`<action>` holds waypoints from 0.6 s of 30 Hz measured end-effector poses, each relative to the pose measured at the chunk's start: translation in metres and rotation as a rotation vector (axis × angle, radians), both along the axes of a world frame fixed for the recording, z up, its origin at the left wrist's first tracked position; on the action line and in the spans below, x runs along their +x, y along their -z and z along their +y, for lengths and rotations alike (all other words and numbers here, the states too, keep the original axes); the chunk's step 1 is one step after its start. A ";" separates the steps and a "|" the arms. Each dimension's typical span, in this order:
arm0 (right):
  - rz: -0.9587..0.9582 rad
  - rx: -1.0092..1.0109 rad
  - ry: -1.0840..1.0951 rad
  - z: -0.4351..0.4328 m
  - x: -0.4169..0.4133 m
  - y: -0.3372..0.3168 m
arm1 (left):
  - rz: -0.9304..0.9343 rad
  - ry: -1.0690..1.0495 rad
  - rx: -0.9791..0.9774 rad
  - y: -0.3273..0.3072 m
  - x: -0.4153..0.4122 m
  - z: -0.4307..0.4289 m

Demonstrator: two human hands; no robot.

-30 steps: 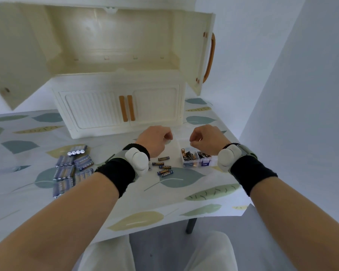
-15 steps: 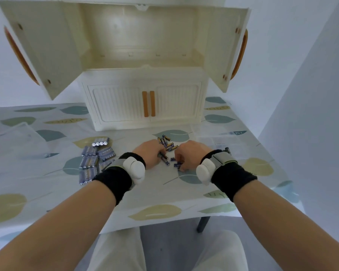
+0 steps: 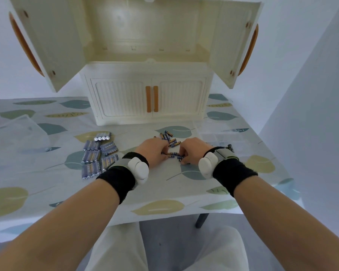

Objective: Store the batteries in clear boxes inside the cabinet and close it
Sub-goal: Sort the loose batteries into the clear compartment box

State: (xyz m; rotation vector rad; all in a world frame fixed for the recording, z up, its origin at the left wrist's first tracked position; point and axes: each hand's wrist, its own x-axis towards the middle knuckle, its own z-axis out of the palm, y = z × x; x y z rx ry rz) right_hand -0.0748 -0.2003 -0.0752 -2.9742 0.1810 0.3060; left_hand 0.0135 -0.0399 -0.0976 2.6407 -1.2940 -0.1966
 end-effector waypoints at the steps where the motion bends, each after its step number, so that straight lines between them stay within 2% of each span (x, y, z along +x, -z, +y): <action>1: 0.002 0.009 0.010 0.000 0.000 0.000 | -0.007 -0.001 -0.011 0.000 -0.001 0.001; 8: -0.004 0.059 0.103 0.003 -0.005 0.001 | 0.067 -0.044 0.008 -0.001 -0.003 -0.002; 18: 0.008 0.028 0.155 0.009 -0.003 0.006 | 0.128 -0.090 0.023 -0.004 0.002 -0.019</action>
